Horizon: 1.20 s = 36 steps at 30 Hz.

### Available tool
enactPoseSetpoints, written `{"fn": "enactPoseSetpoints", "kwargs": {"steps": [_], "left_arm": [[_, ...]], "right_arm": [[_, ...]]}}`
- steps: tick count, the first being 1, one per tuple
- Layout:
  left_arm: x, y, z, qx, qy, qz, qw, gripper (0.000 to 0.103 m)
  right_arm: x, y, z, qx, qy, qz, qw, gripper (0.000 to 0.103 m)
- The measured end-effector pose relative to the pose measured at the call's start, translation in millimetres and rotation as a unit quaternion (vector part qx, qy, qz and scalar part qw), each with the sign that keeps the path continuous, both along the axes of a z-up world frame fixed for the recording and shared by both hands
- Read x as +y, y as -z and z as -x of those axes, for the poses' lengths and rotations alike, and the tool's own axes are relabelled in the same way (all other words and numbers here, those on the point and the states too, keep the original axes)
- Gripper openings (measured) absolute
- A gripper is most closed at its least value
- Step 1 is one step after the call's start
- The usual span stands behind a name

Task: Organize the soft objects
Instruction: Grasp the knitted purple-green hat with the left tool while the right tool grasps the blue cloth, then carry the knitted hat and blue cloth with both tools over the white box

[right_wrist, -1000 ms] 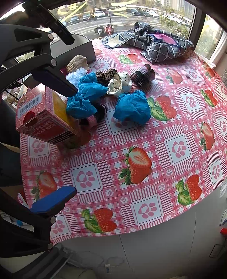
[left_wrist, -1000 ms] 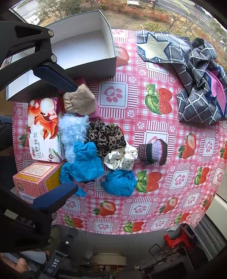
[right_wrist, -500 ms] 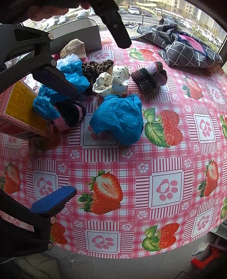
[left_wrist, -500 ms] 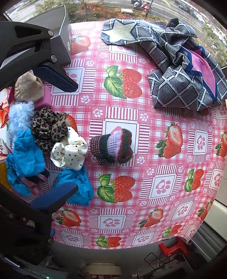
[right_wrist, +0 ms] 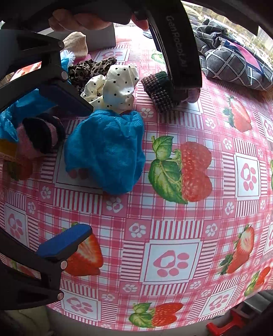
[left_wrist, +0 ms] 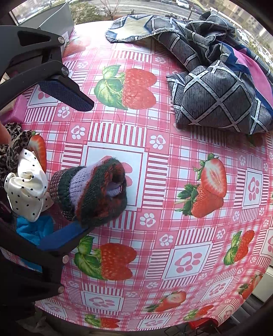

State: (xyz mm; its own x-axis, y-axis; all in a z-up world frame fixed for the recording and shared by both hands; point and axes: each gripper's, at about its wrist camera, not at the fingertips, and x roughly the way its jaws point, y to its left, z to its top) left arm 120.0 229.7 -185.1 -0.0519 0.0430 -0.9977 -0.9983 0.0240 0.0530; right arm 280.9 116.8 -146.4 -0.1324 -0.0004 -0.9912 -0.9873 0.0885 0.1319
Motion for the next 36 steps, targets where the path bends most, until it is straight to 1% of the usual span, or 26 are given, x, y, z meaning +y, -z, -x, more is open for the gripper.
{"fn": "enactPoseSetpoints", "kwargs": {"steps": [3,6,7,8,9,10,11,12,13,14,15,16,17,19,22,25,28,29,31,33,35,36], "left_arm": [[3,10,-3,-0.01,-0.005,0.008,0.9999,0.1],[7,14,-9,-0.011,0.006,0.014,0.9998,0.093],[8,16,-12,-0.013,0.012,0.018,0.9997,0.088],[8,17,-14,-0.02,0.017,0.022,0.9994,0.08],[9,20,-16,-0.029,0.018,0.028,0.999,0.076],[9,21,-18,-0.037,0.018,0.035,0.9985,0.066],[8,23,-18,-0.05,0.018,0.041,0.9977,0.054],[7,24,-20,-0.063,0.018,0.046,0.9968,0.047],[7,23,-21,-0.06,0.019,0.046,0.9969,0.044],[6,21,-22,-0.058,0.023,0.042,0.9972,0.04],[5,19,-23,-0.058,0.027,0.037,0.9973,0.038],[3,14,-22,-0.057,0.029,0.031,0.9975,0.036],[0,10,-22,-0.053,0.031,0.023,0.9979,0.036],[-5,-3,-23,-0.043,0.035,0.01,0.9984,0.036],[-13,-22,-22,-0.047,0.039,-0.005,0.9981,0.036],[-26,-41,-30,-0.045,0.058,-0.02,0.9971,0.036],[-38,-57,-40,-0.039,0.085,-0.033,0.9951,0.036],[-42,-60,-43,-0.038,0.093,-0.035,0.9943,0.036],[-53,-73,-50,-0.036,0.108,-0.038,0.9928,0.036],[-62,-80,-58,-0.046,0.118,-0.034,0.9914,0.036],[-73,-90,-70,-0.049,0.132,-0.037,0.9894,0.036],[-79,-94,-76,-0.049,0.141,-0.039,0.9881,0.036]], "right_arm": [[8,9,6,-0.001,-0.01,0.001,1.0,0.103],[14,17,16,-0.007,-0.015,-0.001,1.0,0.103],[17,20,19,-0.01,-0.016,-0.002,1.0,0.103],[17,22,22,-0.012,-0.017,-0.003,1.0,0.101],[17,21,24,-0.012,-0.02,-0.004,1.0,0.089],[18,21,26,-0.014,-0.024,-0.004,1.0,0.08],[17,21,27,-0.014,-0.029,0.0,0.999,0.064],[18,21,30,-0.014,-0.034,0.004,0.999,0.056],[18,22,32,-0.012,-0.038,0.006,0.999,0.053],[18,21,34,-0.006,-0.039,0.004,0.999,0.044],[17,20,34,-0.001,-0.039,0.001,0.999,0.042],[16,18,34,0.002,-0.036,-0.002,0.999,0.041],[14,14,31,0.007,-0.032,-0.007,0.999,0.038],[12,4,26,0.012,-0.024,-0.02,0.999,0.038],[6,-10,10,0.024,-0.001,-0.03,0.999,0.038],[-1,-24,-5,0.033,0.026,-0.034,0.999,0.038],[-15,-37,-22,0.036,0.041,-0.041,0.998,0.038],[-18,-38,-37,0.037,0.043,-0.042,0.997,0.038],[-24,-46,-40,0.039,0.05,-0.044,0.997,0.038],[-33,-53,-49,0.041,0.06,-0.044,0.996,0.038],[-45,-60,-75,0.043,0.07,-0.045,0.996,0.038],[-51,-64,-78,0.044,0.073,-0.045,0.995,0.038]]}}
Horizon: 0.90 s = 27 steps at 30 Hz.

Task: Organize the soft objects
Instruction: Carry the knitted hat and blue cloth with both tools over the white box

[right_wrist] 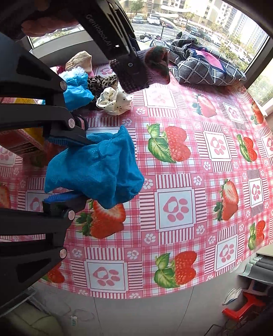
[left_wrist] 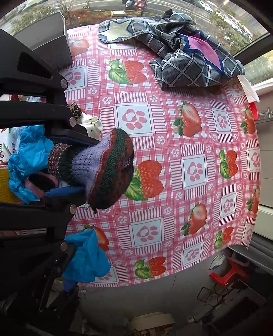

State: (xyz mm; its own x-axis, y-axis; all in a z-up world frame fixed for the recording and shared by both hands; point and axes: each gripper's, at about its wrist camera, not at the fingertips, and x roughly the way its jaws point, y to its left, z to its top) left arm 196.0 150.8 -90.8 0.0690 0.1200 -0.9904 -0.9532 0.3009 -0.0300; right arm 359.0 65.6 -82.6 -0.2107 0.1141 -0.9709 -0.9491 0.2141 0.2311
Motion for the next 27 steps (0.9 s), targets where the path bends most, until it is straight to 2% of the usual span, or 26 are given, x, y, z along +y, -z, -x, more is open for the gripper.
{"fn": "enactPoseSetpoints", "kwargs": {"steps": [4,12,20,21,27], "left_arm": [[-24,-19,-17,-0.003,0.03,-0.01,0.9995,0.036],[-56,-43,-40,-0.013,0.056,-0.008,0.9983,0.036],[-97,-45,-68,-0.015,0.102,0.015,0.9945,0.036],[-103,-44,-72,-0.016,0.11,0.019,0.9936,0.036],[-130,-42,-92,-0.017,0.143,0.028,0.9892,0.036]], "right_arm": [[-27,-18,-14,-0.002,0.005,-0.004,1.0,0.038],[-56,-30,-38,-0.002,0.025,0.0,1.0,0.038],[-78,-39,-58,0.001,0.036,0.005,0.999,0.038],[-80,-39,-61,-0.015,0.04,0.007,0.999,0.038],[-97,-35,-75,-0.012,0.043,0.016,0.999,0.038]]}}
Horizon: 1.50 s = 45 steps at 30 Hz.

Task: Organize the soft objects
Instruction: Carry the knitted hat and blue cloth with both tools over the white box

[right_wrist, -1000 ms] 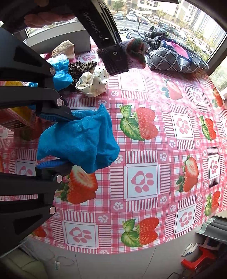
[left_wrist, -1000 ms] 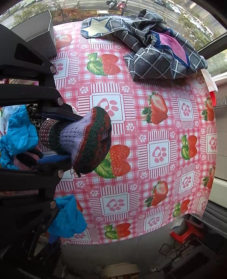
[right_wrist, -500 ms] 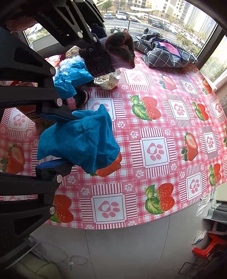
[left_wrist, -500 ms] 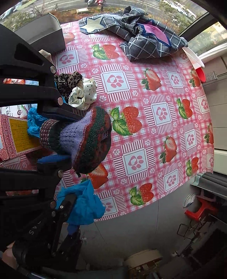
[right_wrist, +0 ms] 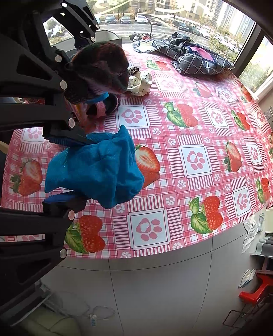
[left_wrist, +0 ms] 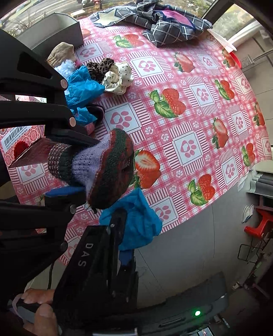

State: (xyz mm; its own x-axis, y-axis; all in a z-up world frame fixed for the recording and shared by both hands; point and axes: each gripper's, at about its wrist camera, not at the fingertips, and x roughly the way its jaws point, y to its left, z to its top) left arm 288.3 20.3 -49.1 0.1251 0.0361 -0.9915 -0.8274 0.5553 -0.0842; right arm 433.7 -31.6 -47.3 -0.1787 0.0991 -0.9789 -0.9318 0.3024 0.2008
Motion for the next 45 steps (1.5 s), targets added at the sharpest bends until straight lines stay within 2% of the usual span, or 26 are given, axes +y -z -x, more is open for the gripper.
{"fn": "enactPoseSetpoints", "kwargs": {"steps": [11,19,28,32,36,41,45], "left_arm": [[-55,-2,2,-0.032,0.079,0.01,0.9963,0.036],[-104,-10,43,-0.058,0.124,0.01,0.9905,0.036],[-144,-16,100,-0.052,0.146,-0.006,0.9878,0.036],[-151,-16,128,-0.047,0.133,-0.011,0.9899,0.036],[-148,-20,162,-0.048,0.1,-0.021,0.9937,0.036],[-134,-22,210,-0.05,0.022,-0.028,0.9981,0.036],[-124,-23,251,-0.052,-0.054,-0.035,0.9966,0.036]], "right_arm": [[-46,3,6,-0.015,0.028,0.016,0.999,0.038],[-94,3,43,-0.036,0.065,0.029,0.997,0.038],[-137,2,99,-0.046,0.065,0.036,0.996,0.038],[-146,0,126,-0.046,0.049,0.037,0.997,0.038],[-149,0,152,-0.041,0.017,0.041,0.998,0.038],[-143,2,191,-0.04,-0.047,0.049,0.997,0.038],[-131,3,225,-0.039,-0.109,0.052,0.992,0.038]]}}
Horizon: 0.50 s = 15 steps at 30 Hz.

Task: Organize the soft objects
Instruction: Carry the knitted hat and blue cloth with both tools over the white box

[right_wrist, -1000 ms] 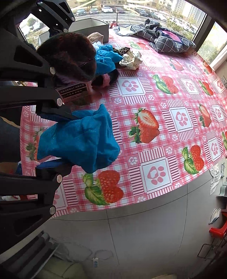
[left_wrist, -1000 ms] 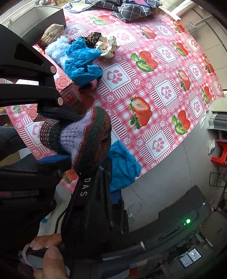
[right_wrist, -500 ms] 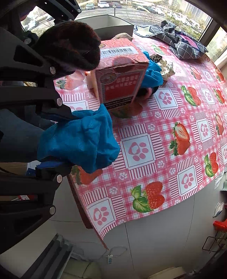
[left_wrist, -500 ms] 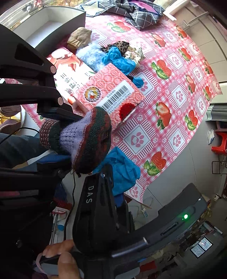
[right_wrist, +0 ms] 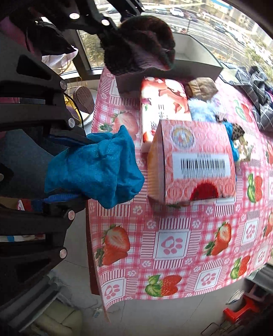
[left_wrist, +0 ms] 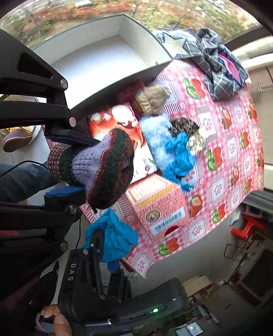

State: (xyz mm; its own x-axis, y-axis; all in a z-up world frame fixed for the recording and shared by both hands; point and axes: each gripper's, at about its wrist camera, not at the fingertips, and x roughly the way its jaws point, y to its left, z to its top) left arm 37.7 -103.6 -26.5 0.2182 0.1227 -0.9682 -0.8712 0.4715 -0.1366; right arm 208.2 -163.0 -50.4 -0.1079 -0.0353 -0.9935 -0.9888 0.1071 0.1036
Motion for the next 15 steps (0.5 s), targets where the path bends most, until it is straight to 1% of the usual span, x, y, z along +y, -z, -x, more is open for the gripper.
{"fn": "enactPoseSetpoints", "kwargs": {"steps": [4,7,9,12,15], "left_arm": [[9,1,42,0.003,-0.079,-0.001,0.9969,0.036],[13,7,79,0.016,-0.14,0.0,0.99,0.036],[16,14,102,0.031,-0.184,0.007,0.9825,0.036],[17,28,137,0.048,-0.246,0.028,0.9676,0.036],[13,42,164,0.06,-0.293,0.044,0.9533,0.036]], "right_arm": [[16,-4,39,0.003,-0.068,0.0,0.998,0.038],[29,-10,72,0.006,-0.117,-0.007,0.993,0.038],[39,-14,94,0.007,-0.147,-0.012,0.989,0.038],[53,-16,129,0.009,-0.188,-0.02,0.982,0.038],[64,-16,162,0.008,-0.226,-0.026,0.974,0.038]]}}
